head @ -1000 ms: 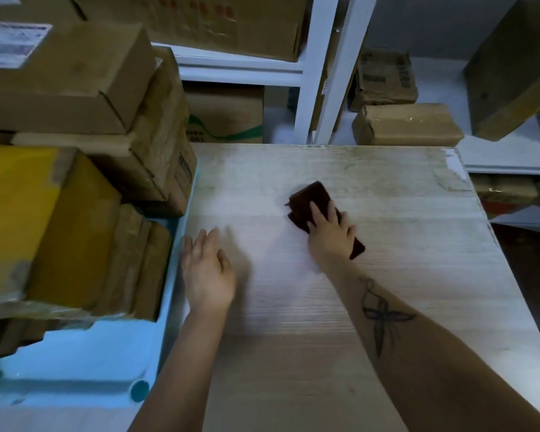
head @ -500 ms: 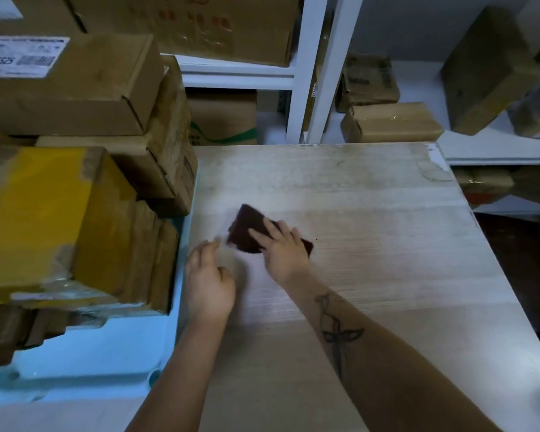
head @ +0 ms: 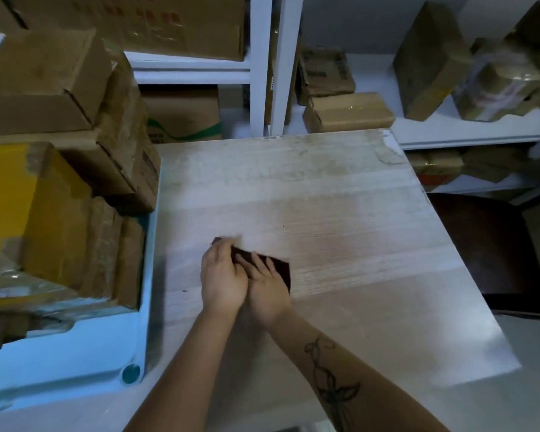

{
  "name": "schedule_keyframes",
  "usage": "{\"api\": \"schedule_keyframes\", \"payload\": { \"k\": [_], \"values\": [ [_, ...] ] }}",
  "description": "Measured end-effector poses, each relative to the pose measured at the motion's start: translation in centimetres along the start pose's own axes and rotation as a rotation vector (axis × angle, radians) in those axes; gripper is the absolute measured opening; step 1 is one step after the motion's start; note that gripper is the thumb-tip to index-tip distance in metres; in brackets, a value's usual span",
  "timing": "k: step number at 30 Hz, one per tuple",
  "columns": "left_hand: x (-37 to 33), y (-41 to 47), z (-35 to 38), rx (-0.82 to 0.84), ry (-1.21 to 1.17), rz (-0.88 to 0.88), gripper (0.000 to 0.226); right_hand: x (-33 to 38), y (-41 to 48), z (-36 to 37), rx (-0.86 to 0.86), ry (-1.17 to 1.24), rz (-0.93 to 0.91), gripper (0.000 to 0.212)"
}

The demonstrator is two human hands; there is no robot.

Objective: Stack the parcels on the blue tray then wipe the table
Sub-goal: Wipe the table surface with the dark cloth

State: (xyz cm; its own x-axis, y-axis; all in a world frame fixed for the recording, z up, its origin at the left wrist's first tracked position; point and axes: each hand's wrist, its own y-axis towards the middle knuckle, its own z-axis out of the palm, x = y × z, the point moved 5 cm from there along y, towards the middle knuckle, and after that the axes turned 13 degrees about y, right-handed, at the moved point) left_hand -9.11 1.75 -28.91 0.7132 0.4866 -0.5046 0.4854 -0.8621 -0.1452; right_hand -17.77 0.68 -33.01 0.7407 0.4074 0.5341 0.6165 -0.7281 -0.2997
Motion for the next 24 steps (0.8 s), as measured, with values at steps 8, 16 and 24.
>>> {"api": "schedule_keyframes", "payload": {
  "k": [8,16,24],
  "values": [
    [-1.8,-0.7,1.2,0.005,-0.013,0.038,0.054,-13.8,-3.7,-8.2,-0.329,0.071,0.334,0.067],
    [0.7,-3.1,-0.7,-0.041,-0.045,-0.093,0.056,-14.8,-3.7,-8.5,-0.420,0.157,0.569,0.063],
    [3.8,-4.9,-2.9,-0.077,-0.034,-0.186,0.050,3.6,0.0,3.6,0.122,0.055,-0.169,0.063]
  ]
}}
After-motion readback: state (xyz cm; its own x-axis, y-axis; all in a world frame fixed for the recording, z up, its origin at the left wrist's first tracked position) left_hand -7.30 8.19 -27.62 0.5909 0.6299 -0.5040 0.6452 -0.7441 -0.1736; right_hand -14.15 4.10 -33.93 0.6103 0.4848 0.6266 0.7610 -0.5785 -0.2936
